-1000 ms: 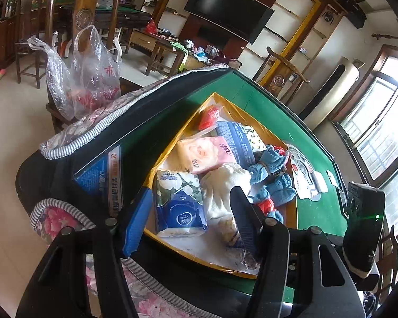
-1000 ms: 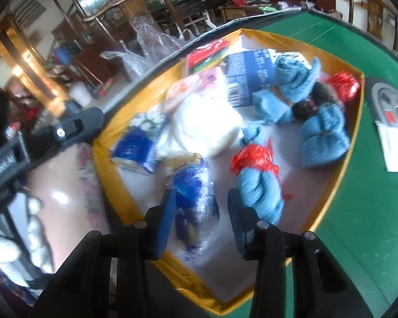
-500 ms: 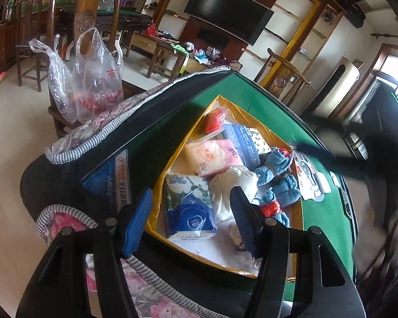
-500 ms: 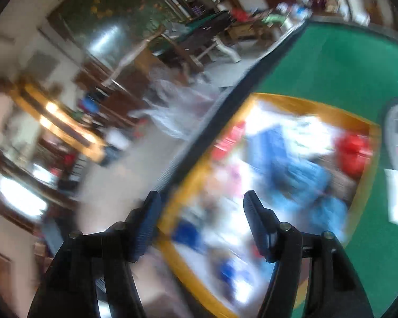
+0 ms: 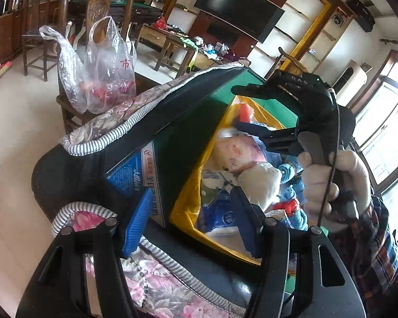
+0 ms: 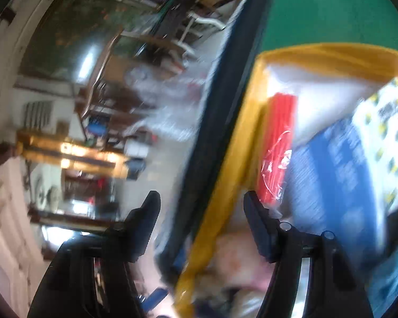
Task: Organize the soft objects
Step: 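Lift the right gripper away from the box and swing it over the table, then reach the right gripper to the white foam block and grasp it, then grasp the white paper packet with left gripper while right gripper holds foam block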
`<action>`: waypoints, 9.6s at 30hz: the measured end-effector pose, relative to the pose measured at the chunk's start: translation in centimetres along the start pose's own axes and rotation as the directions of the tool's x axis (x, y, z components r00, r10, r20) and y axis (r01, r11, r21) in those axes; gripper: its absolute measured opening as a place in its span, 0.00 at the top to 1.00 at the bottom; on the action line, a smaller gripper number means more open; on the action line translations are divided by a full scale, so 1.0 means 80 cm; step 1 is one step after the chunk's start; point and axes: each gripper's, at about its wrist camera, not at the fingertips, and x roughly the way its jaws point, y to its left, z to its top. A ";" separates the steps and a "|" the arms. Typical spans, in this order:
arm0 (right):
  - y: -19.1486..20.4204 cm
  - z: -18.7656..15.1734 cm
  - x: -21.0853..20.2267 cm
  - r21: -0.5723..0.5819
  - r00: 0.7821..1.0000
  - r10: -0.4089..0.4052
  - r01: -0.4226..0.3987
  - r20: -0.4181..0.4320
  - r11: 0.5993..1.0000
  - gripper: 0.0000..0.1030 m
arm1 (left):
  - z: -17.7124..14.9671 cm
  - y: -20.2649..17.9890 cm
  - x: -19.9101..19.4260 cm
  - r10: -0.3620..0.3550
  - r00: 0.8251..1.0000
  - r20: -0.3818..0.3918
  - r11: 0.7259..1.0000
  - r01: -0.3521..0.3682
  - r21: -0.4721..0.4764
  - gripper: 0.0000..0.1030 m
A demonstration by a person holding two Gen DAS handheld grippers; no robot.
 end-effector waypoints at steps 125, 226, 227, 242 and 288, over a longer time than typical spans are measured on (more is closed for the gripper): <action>-0.295 -0.036 -0.423 0.227 0.542 -0.793 0.765 0.279 0.603 0.75 | -0.064 -0.226 0.006 -0.095 0.993 -0.072 0.911 0.116 0.396 0.36; -0.366 -0.255 -0.515 0.267 0.745 -0.023 -0.211 0.667 0.940 0.38 | -0.116 -0.525 0.291 -0.620 0.463 -0.634 0.720 0.657 -0.225 0.18; -0.373 -0.257 -0.517 0.263 0.734 0.015 -0.262 0.679 0.928 0.39 | -0.119 -0.531 0.296 -0.644 0.434 -0.630 0.703 0.661 -0.263 0.18; -0.392 -0.291 -0.547 0.321 0.637 -0.044 -0.327 0.770 0.889 0.39 | -0.110 -0.652 0.299 -0.233 0.743 -0.628 0.693 0.580 0.428 0.17; -0.408 -0.294 -0.562 0.332 0.623 -0.042 -0.357 0.781 0.873 0.38 | -0.254 -0.592 0.167 -0.104 0.870 -0.482 0.376 0.483 0.791 0.49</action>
